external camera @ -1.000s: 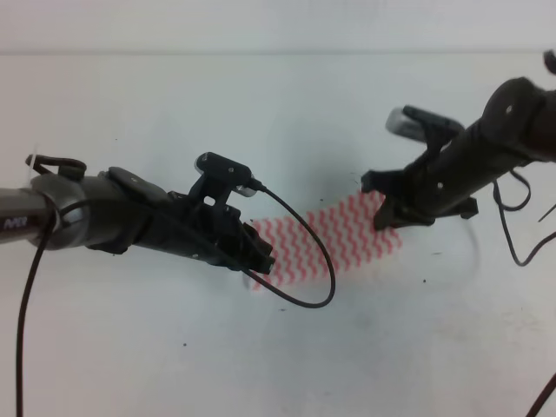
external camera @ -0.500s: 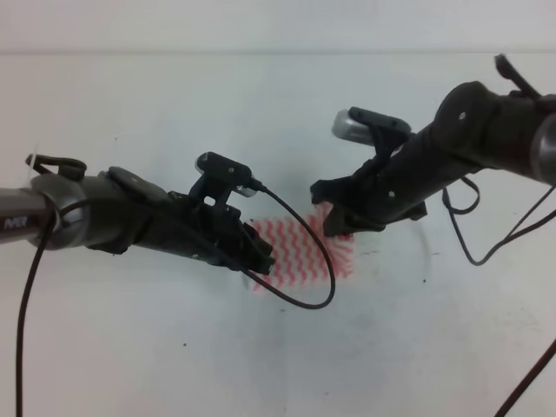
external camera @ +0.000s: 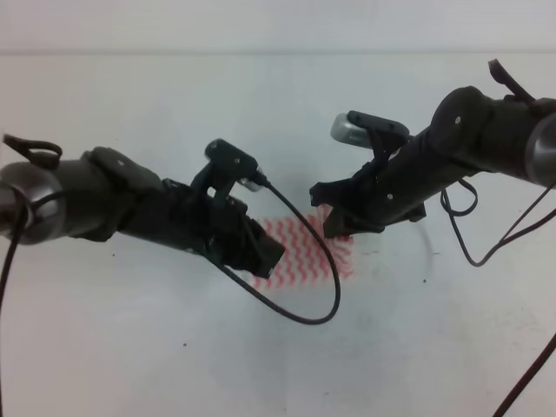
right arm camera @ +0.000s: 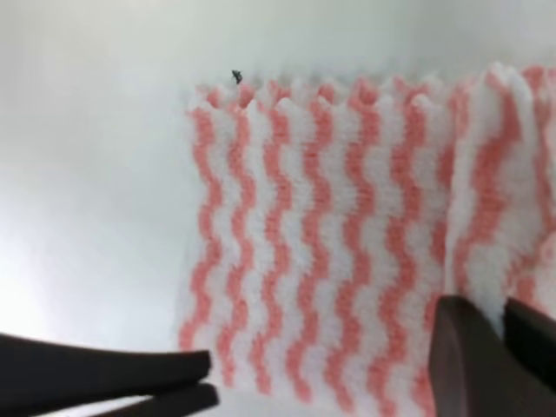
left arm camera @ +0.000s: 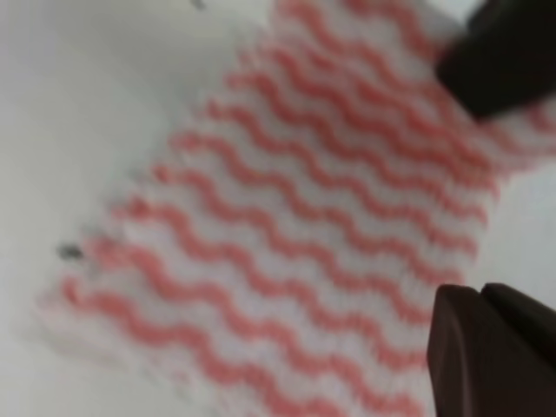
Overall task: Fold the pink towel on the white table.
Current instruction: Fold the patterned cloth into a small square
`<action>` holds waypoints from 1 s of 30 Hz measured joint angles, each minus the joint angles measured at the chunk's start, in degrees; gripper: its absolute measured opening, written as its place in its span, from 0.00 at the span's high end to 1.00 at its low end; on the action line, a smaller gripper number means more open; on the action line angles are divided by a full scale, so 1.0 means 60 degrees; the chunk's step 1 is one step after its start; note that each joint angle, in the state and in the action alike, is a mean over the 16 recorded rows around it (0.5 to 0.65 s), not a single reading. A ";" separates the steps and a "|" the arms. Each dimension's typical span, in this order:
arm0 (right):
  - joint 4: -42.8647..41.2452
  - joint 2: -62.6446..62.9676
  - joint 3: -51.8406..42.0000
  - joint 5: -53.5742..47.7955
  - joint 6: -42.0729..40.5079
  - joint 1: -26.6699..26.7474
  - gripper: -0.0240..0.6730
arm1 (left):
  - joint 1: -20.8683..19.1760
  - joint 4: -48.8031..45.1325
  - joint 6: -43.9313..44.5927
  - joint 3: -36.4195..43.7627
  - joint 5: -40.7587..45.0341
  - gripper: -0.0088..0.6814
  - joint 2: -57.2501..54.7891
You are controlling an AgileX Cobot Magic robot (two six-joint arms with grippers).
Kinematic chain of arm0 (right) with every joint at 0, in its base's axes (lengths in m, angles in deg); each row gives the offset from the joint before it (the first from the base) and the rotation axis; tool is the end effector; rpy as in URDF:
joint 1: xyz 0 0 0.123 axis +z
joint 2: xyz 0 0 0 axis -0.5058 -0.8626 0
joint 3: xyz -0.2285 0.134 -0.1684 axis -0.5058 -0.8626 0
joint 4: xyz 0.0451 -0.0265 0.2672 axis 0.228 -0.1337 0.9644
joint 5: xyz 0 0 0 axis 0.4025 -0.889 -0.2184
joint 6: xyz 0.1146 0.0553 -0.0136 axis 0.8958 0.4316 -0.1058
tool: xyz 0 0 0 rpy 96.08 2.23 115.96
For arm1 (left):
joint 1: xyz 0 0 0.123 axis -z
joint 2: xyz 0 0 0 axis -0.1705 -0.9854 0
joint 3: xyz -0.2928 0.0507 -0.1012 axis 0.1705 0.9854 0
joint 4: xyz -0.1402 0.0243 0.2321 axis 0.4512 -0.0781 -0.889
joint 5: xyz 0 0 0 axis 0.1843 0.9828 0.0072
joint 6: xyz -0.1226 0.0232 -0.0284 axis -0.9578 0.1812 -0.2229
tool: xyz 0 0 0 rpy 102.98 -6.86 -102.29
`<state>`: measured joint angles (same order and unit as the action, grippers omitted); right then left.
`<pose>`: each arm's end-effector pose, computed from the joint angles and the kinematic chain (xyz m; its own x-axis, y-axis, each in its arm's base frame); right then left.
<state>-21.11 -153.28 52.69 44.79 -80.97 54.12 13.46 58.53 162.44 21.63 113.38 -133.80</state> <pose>0.4080 0.2332 0.1867 -0.9524 -0.0573 -0.2995 -0.2030 0.8520 0.4826 0.3531 -0.2253 0.1617 -0.4482 0.6078 -0.6555 0.8744 0.4506 -0.1801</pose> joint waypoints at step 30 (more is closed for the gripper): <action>-0.0118 0.0000 0.0000 0.0000 -0.0012 0.0000 0.98 | -0.0188 -0.0616 -0.0285 0.0023 -0.0189 0.99 -0.0422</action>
<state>-21.82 -153.28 52.69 44.79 -81.05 54.12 12.33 54.84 160.73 21.77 112.24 -136.33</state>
